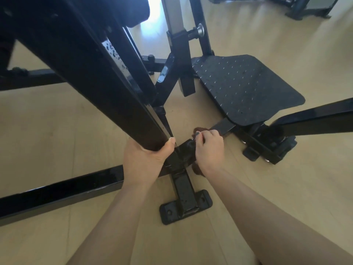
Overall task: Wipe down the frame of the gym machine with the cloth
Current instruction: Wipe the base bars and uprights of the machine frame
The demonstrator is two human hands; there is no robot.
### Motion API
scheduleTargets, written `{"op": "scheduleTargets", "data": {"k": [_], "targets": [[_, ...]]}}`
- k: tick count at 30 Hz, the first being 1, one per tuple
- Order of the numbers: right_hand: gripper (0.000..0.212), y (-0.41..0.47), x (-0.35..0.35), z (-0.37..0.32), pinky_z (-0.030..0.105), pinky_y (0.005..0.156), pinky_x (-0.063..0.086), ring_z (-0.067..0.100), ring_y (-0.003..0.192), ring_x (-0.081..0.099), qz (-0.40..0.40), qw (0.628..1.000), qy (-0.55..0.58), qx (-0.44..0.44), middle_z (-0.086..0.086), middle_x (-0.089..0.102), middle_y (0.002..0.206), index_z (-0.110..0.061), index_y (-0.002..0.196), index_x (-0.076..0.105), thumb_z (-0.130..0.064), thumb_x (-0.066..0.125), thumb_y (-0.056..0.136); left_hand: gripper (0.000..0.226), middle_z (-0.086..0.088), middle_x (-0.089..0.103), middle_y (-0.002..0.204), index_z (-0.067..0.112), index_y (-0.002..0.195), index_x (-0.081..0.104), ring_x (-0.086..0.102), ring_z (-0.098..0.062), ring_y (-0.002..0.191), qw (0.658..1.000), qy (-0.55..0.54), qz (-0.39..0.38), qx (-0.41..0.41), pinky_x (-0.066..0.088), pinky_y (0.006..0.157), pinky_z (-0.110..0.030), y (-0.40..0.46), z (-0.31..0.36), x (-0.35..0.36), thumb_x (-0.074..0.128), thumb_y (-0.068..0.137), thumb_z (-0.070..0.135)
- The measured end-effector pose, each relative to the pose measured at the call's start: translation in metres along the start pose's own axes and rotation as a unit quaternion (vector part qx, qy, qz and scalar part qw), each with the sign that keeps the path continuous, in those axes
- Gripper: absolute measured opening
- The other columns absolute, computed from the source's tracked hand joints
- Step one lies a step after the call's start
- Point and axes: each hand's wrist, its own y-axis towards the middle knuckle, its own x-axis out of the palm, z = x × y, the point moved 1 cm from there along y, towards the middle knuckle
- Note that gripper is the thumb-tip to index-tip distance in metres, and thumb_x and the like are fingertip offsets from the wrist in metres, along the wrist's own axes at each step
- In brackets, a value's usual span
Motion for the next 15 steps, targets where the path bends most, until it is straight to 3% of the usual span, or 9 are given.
{"op": "scheduleTargets", "data": {"k": [2,3,7,10,15], "targets": [[0.039,-0.001,-0.011,-0.013,0.029,0.081,0.054,0.015,0.087,0.061,-0.023,0.997,0.076,0.021,0.000,0.064,0.098,-0.013,0.096,0.072,-0.034,0.043,0.109,0.044,0.012,0.073,0.096,0.017,0.109,0.070,0.064,0.009,0.097,1.000,0.010,-0.003,0.003,0.052,0.081,-0.006,0.000,0.000,-0.001,0.084,0.075,0.041],[0.040,-0.002,-0.015,-0.021,0.028,0.078,0.052,0.014,0.085,0.061,-0.037,0.995,0.094,-0.004,0.000,0.064,0.096,-0.014,0.094,0.072,-0.035,0.041,0.108,0.043,0.012,0.073,0.095,0.017,0.108,0.070,0.065,0.008,0.096,1.000,0.016,-0.004,0.004,0.052,0.083,-0.008,0.001,0.000,-0.002,0.083,0.075,0.042],[0.040,-0.022,-0.013,-0.042,0.033,0.087,0.051,0.014,0.104,0.051,-0.113,0.959,-0.124,-0.229,-0.005,0.064,0.110,-0.025,0.113,0.073,-0.038,0.036,0.108,0.048,0.011,0.075,0.095,0.019,0.109,0.072,0.071,-0.003,0.091,0.999,0.040,-0.002,-0.002,0.060,0.080,-0.020,0.002,-0.001,-0.002,0.082,0.073,0.050],[0.038,-0.031,-0.018,-0.035,0.032,0.085,0.050,0.012,0.105,0.048,-0.125,0.957,-0.152,-0.212,-0.011,0.065,0.112,-0.028,0.115,0.073,-0.039,0.038,0.110,0.047,0.011,0.074,0.098,0.021,0.111,0.071,0.071,-0.005,0.093,0.998,0.059,-0.012,-0.012,0.059,0.081,-0.019,0.002,0.000,-0.004,0.083,0.076,0.049],[0.041,-0.056,-0.035,-0.022,0.028,0.073,0.054,0.009,0.082,0.058,-0.198,0.975,-0.026,-0.094,-0.012,0.057,0.100,-0.022,0.094,0.070,-0.041,0.037,0.109,0.042,0.014,0.072,0.099,0.022,0.111,0.069,0.068,0.000,0.091,0.997,0.071,-0.030,-0.014,0.058,0.083,-0.018,-0.004,0.010,-0.008,0.081,0.079,0.047]]}}
